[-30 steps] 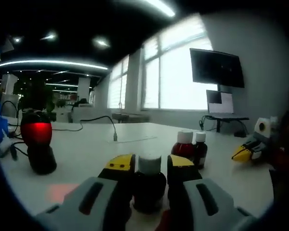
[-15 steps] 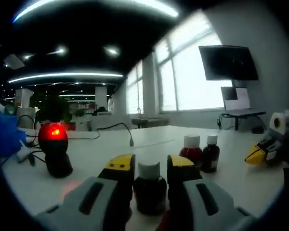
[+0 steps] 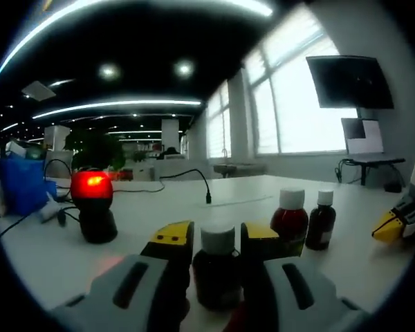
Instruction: Rotate the medicine bottle to make it face forward pick up the medicine bottle inspect the drug traceability code place the medicine on the table
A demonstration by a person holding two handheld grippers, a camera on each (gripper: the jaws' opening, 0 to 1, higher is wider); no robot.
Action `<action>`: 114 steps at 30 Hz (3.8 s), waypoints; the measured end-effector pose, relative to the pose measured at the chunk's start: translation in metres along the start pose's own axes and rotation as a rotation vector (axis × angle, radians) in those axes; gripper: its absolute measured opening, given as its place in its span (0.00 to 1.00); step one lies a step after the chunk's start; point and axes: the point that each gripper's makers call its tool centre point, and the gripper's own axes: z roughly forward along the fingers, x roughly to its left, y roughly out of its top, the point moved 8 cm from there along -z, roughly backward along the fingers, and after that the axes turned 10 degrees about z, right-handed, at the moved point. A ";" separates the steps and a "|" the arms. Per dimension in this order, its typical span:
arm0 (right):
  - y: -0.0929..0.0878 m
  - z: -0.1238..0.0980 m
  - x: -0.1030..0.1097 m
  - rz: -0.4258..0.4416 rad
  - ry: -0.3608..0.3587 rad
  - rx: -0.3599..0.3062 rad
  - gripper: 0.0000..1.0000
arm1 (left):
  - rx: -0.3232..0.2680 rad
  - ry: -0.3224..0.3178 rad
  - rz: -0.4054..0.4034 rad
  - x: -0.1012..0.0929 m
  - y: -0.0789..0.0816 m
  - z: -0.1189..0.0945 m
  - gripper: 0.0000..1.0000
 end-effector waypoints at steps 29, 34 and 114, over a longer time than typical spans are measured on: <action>0.000 0.000 0.002 -0.007 -0.003 0.000 0.00 | -0.014 0.018 -0.001 0.011 -0.008 0.011 0.11; 0.000 0.000 0.002 -0.006 -0.007 0.000 0.00 | -0.017 -0.021 -0.006 0.010 -0.008 0.012 0.11; 0.000 0.000 0.007 -0.012 0.002 0.000 0.00 | -0.054 -0.097 -0.042 -0.009 0.003 0.001 0.17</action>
